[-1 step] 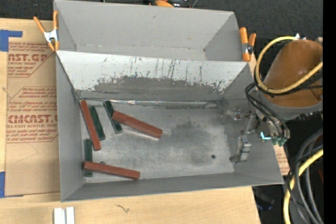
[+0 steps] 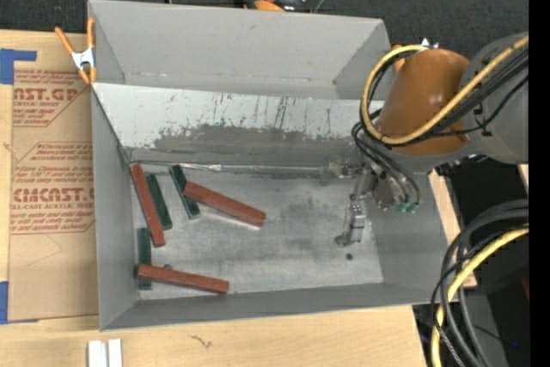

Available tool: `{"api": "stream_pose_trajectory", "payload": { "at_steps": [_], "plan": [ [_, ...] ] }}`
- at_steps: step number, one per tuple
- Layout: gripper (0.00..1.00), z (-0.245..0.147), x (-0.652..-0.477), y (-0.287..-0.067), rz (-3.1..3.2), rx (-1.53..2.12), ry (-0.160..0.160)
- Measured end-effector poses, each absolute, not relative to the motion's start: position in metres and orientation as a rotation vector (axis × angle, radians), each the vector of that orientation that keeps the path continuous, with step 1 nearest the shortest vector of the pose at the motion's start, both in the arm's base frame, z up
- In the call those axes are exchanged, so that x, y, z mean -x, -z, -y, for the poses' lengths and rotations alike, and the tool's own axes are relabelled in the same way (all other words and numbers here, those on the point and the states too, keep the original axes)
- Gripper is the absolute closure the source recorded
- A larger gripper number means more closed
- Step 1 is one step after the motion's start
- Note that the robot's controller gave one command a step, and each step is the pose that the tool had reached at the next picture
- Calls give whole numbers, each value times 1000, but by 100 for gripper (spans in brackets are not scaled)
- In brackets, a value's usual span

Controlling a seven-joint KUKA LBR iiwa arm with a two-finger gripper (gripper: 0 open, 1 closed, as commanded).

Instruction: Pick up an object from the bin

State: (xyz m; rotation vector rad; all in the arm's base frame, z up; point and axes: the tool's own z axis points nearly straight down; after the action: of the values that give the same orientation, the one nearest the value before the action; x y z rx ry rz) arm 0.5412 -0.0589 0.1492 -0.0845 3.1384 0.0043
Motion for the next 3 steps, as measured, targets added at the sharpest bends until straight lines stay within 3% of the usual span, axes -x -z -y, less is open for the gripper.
{"api": "stream_pose_trajectory", "payload": {
  "at_steps": [1,2,3],
  "plan": [
    [0,-32,-528,-153,-3119,366,-6],
    [0,-86,-568,-66,-3116,407,-6],
    [100,-83,-569,-70,-3114,402,-1]
  ]
}}
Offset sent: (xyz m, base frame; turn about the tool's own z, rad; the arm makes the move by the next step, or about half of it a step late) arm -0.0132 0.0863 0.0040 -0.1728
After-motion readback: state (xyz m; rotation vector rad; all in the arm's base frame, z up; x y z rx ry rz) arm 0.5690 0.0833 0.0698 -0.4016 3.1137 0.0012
